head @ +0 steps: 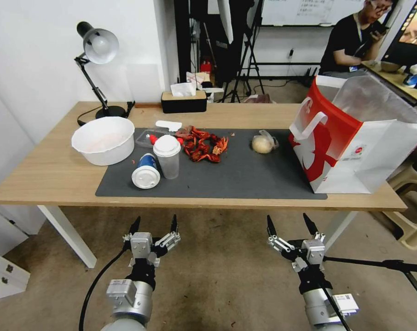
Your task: Pick up the trash from the table and place it into the takeout bag.
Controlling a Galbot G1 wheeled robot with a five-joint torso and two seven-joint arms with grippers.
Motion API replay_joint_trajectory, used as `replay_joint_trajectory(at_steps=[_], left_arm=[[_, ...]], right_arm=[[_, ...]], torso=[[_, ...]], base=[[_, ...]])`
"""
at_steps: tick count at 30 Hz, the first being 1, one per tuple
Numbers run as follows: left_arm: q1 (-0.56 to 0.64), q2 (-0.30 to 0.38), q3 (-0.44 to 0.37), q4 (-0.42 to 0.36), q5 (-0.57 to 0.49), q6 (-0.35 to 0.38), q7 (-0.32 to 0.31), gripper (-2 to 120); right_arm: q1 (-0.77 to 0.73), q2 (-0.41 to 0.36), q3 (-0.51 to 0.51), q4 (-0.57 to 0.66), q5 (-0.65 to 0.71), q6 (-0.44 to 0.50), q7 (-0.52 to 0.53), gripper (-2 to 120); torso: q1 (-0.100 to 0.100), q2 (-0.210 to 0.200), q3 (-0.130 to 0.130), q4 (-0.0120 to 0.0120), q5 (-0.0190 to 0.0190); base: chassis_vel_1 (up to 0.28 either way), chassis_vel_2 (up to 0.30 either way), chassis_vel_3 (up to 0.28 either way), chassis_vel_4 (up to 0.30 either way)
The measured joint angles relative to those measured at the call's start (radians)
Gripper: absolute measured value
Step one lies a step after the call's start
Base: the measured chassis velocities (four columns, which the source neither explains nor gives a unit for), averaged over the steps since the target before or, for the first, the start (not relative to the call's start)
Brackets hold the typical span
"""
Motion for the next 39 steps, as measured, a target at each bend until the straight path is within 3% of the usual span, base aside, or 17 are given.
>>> replay_joint_trajectory(at_steps=[13,23,39], left_arm=[[-0.002,0.000,-0.008,-0.005,-0.003,-0.005,0.000,100],[-0.002,-0.006,-0.002,-0.001,0.004,-0.002,0.000,100],[0.002,-0.015,-0.019,-0.002,0.006,0.002,-0.001,100]], right_arm=[[0.067,-0.018,-0.004,0.012,-0.024,-0.048,-0.002,100],[0.257,-0.063,-0.065,0.017,-0.021,-0.194,0.018,100],[0.428,-0.111,-0.148,-0.014,0.055,-0.373,0.104,100]], torso=[[0.000,0.000,0.000,-0.0001,0.0001],[0.000,0.000,0.000,0.0000,0.0000],[0.000,0.000,0.000,0.0000,0.0000]], base=[[0.000,0.000,0.000,0.000],[0.000,0.000,0.000,0.000],[0.000,0.000,0.000,0.000]])
